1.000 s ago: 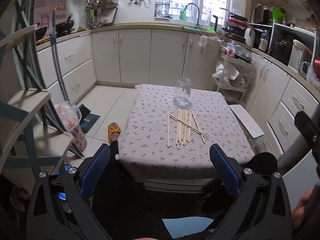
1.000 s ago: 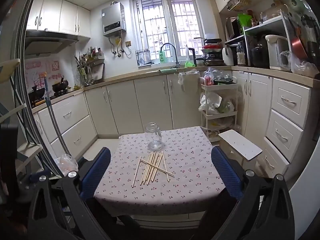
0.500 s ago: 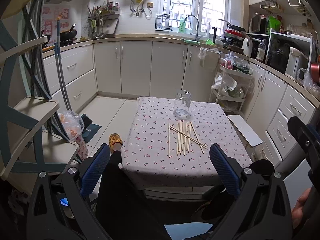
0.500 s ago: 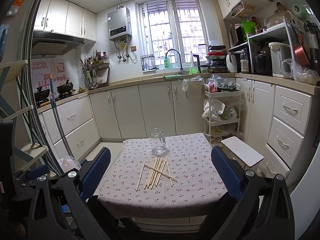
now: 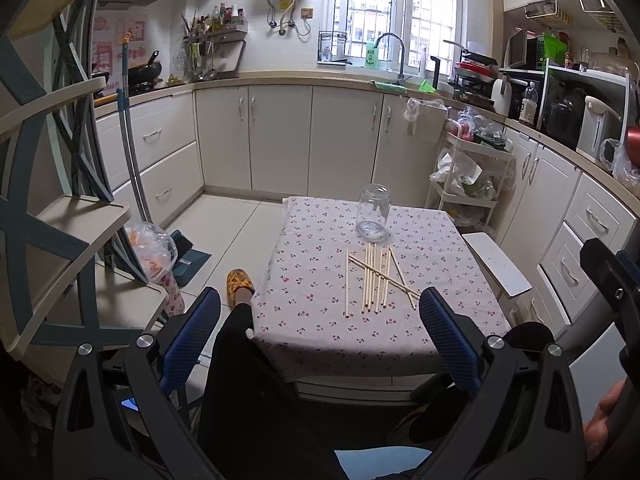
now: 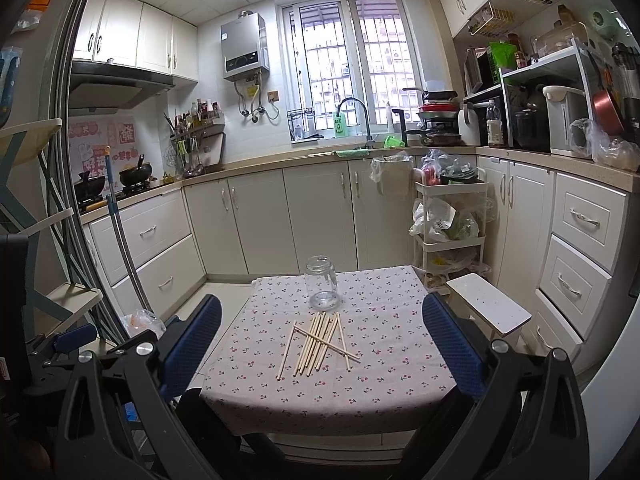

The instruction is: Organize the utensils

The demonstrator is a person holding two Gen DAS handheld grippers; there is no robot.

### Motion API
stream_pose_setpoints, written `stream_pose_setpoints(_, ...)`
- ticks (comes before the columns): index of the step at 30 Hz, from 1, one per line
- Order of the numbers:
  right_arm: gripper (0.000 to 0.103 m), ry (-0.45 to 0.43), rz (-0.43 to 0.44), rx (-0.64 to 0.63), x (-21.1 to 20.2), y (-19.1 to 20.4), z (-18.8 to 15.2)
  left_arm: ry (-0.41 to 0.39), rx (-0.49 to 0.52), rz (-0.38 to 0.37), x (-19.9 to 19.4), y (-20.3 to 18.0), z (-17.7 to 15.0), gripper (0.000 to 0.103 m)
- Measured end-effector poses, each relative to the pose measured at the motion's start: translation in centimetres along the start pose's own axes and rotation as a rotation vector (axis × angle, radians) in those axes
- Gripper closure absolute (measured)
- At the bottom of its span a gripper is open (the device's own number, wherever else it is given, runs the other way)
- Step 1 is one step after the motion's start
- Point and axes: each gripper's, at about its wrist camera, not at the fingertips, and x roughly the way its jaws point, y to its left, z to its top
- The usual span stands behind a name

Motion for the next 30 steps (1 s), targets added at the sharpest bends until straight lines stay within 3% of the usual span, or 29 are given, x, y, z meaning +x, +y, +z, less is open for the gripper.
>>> stream_pose_setpoints(11, 0.006, 0.002, 0.013, -0.012, -0.30, 0.53, 0.35, 0.000, -0.001, -0.045, -0.14, 0.06, 0.14, 0.007)
stream_pose_setpoints(30, 0.006, -0.002, 0.016, -0.009, -0.23, 0.77, 0.29, -0.006, 0.009, -0.005, -0.07, 0.00, -0.20, 0.007)
